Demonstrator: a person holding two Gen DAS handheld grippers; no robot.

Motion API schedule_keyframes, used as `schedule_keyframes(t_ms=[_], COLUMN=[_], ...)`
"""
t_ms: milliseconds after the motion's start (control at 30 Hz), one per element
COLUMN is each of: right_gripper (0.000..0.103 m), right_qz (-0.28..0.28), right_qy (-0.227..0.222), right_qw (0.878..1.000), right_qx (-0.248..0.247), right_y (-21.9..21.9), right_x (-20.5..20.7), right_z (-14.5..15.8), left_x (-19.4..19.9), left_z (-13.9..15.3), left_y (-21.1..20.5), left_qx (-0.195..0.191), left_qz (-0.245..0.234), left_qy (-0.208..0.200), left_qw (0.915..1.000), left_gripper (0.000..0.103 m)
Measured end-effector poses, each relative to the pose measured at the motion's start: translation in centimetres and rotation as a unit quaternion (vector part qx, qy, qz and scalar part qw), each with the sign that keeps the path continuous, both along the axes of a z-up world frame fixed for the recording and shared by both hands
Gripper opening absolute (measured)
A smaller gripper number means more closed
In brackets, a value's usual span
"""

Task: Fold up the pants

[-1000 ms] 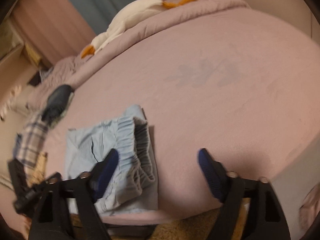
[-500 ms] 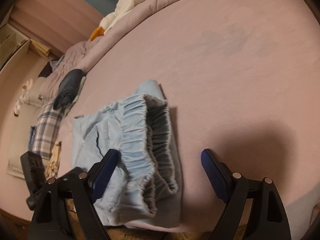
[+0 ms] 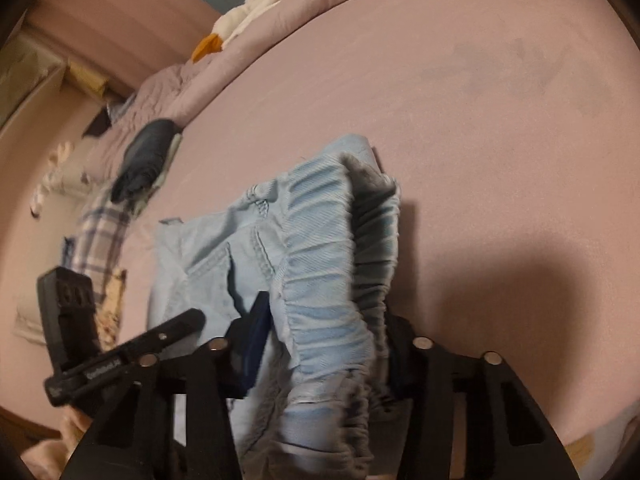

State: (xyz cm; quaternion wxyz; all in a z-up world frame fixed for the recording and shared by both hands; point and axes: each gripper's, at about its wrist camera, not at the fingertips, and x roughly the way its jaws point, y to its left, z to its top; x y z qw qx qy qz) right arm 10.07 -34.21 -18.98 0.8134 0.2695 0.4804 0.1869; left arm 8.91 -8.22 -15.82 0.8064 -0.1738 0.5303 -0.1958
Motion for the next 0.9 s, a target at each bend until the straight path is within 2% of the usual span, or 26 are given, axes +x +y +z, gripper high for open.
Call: schedule_keyframes(t_ms=[100,333,600,900], right_gripper=[0.040,0.038,0.038,0.038], right_qz=[-0.009,-0.019,-0.010,0.010], right_qy=[-0.015,-0.046,-0.084,-0.120], right_qw=[1.000,0.998,0.994,0.989], right_qx=[-0.023,-0.045,-0.065,-0.087], right_y=[0.7,2.8,5.3,7.7], right_x=[-1.0,-2.1,-1.4,1.1], right_z=[1.5,5.0,8.2,10.4], left_x=[-0.7,-1.7,-2.7,-1.5], left_z=[1.4,5.1,8.5,9.8], left_y=[0.2,2.6,5.5,7.2], left_qx=[-0.002,0.000,0.004,0.019], left_qz=[-0.005,-0.007,0.007,0.030], left_qy=[-0.006,-0.036,-0.081,-0.118], left_qw=[1.0000,0.9993,0.9967,0.9924], left_gripper=[0.017,0.017,0.017,0.017])
